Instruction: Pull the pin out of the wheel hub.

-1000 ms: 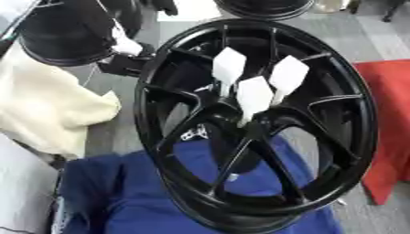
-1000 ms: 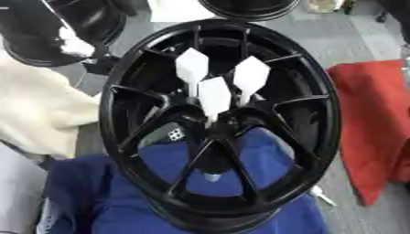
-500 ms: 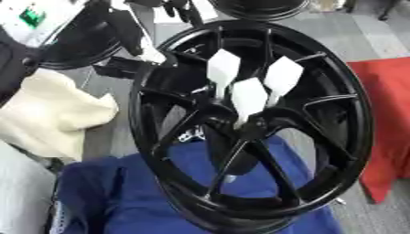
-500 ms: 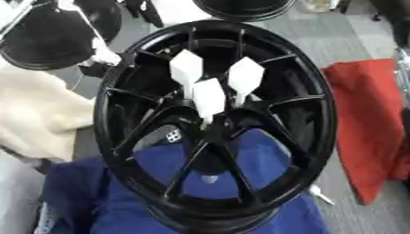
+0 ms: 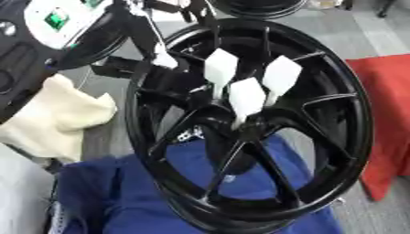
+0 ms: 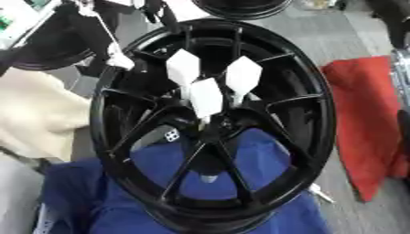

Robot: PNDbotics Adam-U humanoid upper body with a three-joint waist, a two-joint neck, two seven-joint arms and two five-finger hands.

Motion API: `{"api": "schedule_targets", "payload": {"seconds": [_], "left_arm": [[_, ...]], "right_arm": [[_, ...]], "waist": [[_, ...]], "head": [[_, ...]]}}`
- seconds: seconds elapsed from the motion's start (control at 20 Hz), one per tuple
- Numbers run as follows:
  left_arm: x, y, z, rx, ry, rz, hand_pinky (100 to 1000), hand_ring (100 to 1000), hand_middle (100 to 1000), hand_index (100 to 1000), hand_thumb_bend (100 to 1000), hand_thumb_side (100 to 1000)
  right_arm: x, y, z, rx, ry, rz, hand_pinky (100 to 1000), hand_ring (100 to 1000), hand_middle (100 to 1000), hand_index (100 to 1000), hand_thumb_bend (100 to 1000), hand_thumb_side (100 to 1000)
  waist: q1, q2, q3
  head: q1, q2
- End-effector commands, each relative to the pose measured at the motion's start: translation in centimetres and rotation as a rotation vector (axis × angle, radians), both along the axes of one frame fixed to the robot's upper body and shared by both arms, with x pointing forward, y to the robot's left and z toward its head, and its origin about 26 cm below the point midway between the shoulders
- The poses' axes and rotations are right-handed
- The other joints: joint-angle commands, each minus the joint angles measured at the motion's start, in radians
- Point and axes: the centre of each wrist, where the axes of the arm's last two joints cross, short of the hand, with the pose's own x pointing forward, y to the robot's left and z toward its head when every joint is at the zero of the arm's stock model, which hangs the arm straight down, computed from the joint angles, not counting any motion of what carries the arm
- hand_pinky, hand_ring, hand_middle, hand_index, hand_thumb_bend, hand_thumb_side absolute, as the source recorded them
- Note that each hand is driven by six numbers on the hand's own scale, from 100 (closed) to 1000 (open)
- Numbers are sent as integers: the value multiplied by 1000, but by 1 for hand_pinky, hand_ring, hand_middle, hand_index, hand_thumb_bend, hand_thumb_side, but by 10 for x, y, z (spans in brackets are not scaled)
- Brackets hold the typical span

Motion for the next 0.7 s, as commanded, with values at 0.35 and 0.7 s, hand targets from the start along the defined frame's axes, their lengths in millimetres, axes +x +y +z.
{"api": "schedule_targets", "payload": {"seconds": [0.35, 0.7], "left_arm": [[3, -4, 12, -3, -28, -30, 922, 940, 877, 922, 415, 327], [5, -10, 11, -19, -10, -40, 909, 935, 873, 924, 376, 337]], "right_arm": [[-1, 3, 8, 9, -32, 14, 669, 555, 549, 692, 100, 687], [-1, 5, 8, 14, -35, 23, 669, 555, 549, 691, 100, 688]], "waist": [[5, -9, -11], [9, -1, -21]], "head": [[12, -15], [23, -19]]}}
